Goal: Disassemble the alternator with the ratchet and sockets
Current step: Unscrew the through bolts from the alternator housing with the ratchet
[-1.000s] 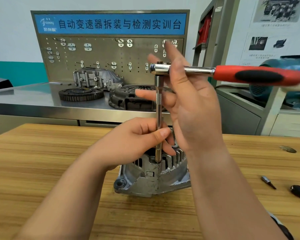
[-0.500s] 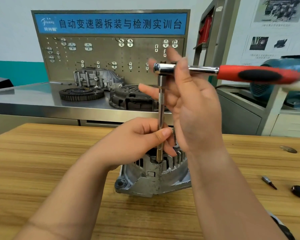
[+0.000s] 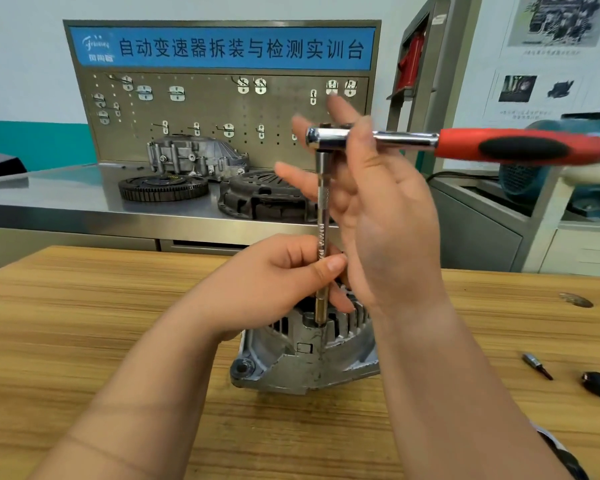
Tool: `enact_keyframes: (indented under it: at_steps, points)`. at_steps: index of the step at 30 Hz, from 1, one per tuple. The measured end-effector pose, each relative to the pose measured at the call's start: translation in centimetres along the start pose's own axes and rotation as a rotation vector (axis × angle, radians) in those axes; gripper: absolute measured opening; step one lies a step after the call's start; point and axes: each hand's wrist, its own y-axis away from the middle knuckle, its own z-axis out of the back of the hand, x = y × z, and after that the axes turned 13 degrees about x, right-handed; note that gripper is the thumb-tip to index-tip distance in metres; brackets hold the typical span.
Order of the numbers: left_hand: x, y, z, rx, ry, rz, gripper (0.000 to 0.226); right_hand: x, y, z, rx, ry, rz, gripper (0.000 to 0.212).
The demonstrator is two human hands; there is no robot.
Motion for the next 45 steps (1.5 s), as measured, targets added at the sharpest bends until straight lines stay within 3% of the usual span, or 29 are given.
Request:
enact_keyframes:
  at_steps: [4,6,10,14,17,20,24,28,31,34,38,43,45]
  points:
    - [-0.09,0.07,-0.03,0.025,-0.010,-0.017,0.032,-0.11,0.06,0.09,-0.066,-0.006,-0.074,0.030]
    - [-0.02,-0.02,-0.10,0.011,-0.022,-0.024,0.035,0.03,0.06,-0.11,-0.069,0.065,-0.038,0.026]
    - [0.16,-0.29,-0.13,-0.026,-0.078,-0.016,0.036,0.11,0.05,-0.14,-0.002,0.177,0.081,0.039]
    - [0.03,0.08,-0.06,0.013,0.043,-0.022,0.031,0.19,0.10,-0.26,-0.036,0.019,-0.037,0.029]
    - [0.03,0.11,-0.04,0.010,0.065,-0.009,0.036,0.13,0.05,-0.03,-0.090,0.038,-0.134,0.031]
    - [-0.04,-0.17,-0.17,-0.020,0.016,0.000,0.039,0.17,0.00,-0.13,-0.088,0.126,-0.043,0.030]
    - [-0.14,-0.20,-0.28,-0.050,-0.006,0.005,0.041,0.09,-0.01,-0.24,-0.029,0.152,0.066,0.043]
    - [-0.40,0.16,-0.36,-0.026,0.102,0.005,0.045,0.29,-0.01,-0.02,-0.078,-0.009,-0.086,0.031]
    - [-0.57,0.16,-0.41,-0.017,0.118,0.002,0.050,0.11,0.02,0.22,-0.119,0.045,-0.159,0.032]
    - [-0.61,0.05,-0.55,-0.054,0.091,0.006,0.044,0.12,0.01,-0.01,-0.106,0.149,-0.040,0.028]
    - [-0.43,-0.14,-0.55,-0.081,0.031,0.016,0.051,0.13,0.10,-0.23,-0.040,0.230,0.101,0.039]
    - [-0.56,0.21,-0.50,-0.040,0.090,0.009,0.041,0.20,-0.01,-0.07,-0.092,0.018,-0.054,0.034]
    - [-0.61,0.24,-0.50,-0.023,0.081,0.007,0.041,0.10,0.00,0.10,-0.109,0.040,-0.091,0.033]
